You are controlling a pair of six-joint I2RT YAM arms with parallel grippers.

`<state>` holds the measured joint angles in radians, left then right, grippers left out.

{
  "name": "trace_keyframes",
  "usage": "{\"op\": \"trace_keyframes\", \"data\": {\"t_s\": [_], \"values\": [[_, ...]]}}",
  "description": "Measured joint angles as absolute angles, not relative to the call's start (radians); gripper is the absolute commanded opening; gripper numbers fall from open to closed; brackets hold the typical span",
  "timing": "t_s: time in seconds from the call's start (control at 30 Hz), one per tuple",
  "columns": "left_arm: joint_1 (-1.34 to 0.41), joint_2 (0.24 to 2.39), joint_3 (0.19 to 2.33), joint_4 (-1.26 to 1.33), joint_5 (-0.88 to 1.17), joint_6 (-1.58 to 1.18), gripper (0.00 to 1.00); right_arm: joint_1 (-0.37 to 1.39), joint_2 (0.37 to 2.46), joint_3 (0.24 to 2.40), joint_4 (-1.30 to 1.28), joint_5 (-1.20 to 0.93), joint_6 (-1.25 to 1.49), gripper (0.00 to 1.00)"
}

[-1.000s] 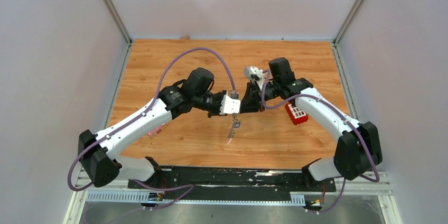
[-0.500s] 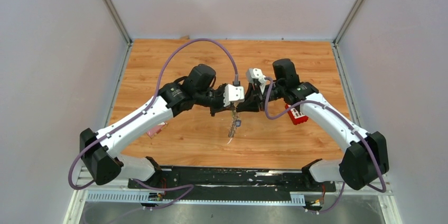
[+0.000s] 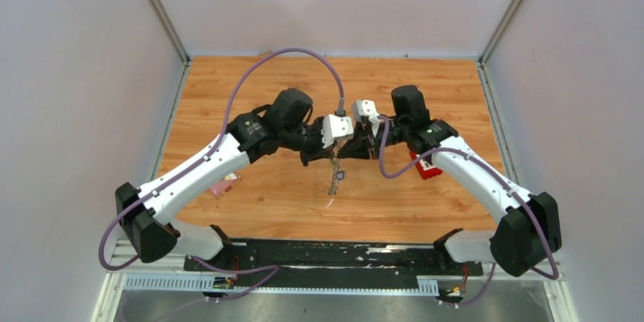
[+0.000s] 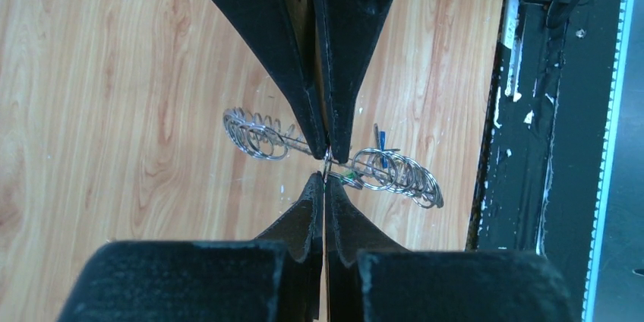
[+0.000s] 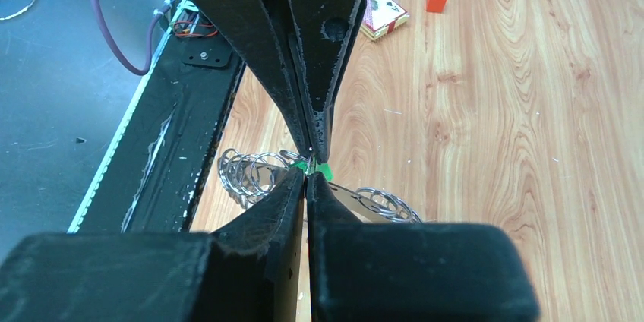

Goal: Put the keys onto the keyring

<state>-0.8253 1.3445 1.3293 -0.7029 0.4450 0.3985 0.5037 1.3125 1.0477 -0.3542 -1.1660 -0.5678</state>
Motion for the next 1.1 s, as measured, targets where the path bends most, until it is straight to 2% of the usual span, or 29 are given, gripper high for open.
{"op": "trace_keyframes", "data": {"t_s": [0.37,0.8,1.1], "values": [[-0.904,1.42,1.538,-0.899,0.276,0.394,0.0,0.53,1.309,1.034,-0.342,-1.09,-0.588,0.21],[-0.915,1.435,1.6,-0.986,0.176,0.4,0.0,0.508,1.276,1.008,-0.35,-1.095,-0.612,0.23],[-0.915,1.435,1.6,-1.113,0.138,0.499,0.0,0.471,1.276,1.008,-0.337,-1.119,-0.596,0.22]]}}
